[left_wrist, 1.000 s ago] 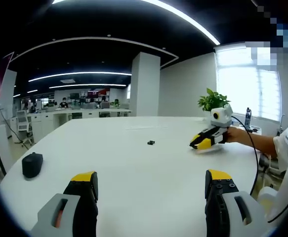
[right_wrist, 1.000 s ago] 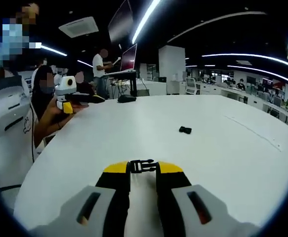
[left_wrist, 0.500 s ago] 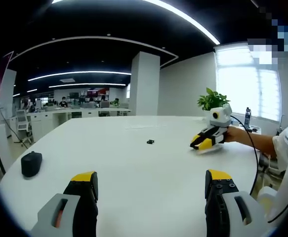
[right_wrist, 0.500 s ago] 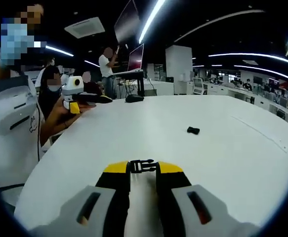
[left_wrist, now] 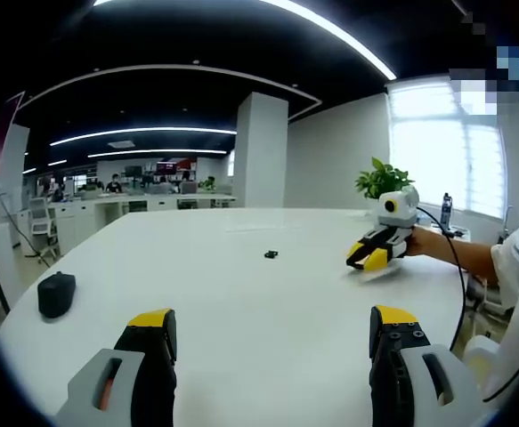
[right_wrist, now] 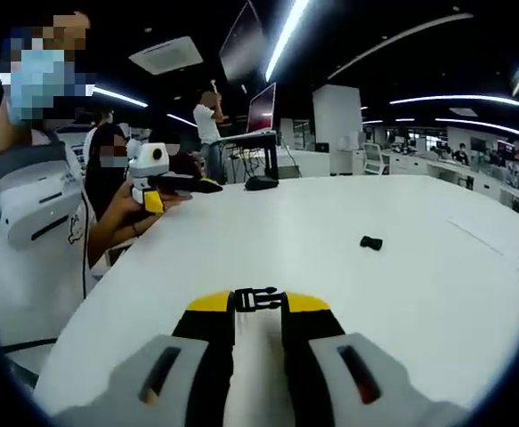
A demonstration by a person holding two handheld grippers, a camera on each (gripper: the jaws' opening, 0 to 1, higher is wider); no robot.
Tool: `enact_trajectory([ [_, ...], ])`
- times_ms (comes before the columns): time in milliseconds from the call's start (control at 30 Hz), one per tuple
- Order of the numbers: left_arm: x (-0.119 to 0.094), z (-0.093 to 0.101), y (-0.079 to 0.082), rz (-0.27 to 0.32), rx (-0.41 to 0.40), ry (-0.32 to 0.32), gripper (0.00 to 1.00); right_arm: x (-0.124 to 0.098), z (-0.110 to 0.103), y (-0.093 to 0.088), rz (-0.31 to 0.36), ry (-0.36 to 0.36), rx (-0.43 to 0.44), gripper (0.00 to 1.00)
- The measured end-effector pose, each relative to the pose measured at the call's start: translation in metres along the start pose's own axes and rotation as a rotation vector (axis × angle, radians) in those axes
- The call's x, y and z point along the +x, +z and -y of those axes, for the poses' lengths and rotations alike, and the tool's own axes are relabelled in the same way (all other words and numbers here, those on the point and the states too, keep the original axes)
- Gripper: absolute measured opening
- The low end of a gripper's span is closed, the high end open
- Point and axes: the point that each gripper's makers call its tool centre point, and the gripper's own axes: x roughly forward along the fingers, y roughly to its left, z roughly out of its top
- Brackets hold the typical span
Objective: Snap the two parts of the plastic buckle together until the buckle closes and remains connected.
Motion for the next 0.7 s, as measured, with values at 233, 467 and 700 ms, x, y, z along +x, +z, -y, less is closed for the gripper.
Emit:
enact_trajectory([
  [233,-0.001,0.001,-0.001,0.0,-0.003,-0.003,0.91,-0.001,0.015,0.002,-0.001,-0.141,0.049,0.19],
  [467,-0.002,0.001,-0.001,0.001,-0.002,-0.004,0.91,-0.005,0.028,0.006,-0.001,-0.286,0.092,0.19],
  [700,-0.002,0.002,-0.001,0.001,-0.002,-0.006,0.91,-0.012,0.038,0.004,-0.04,-0.418,0.062,0.19],
])
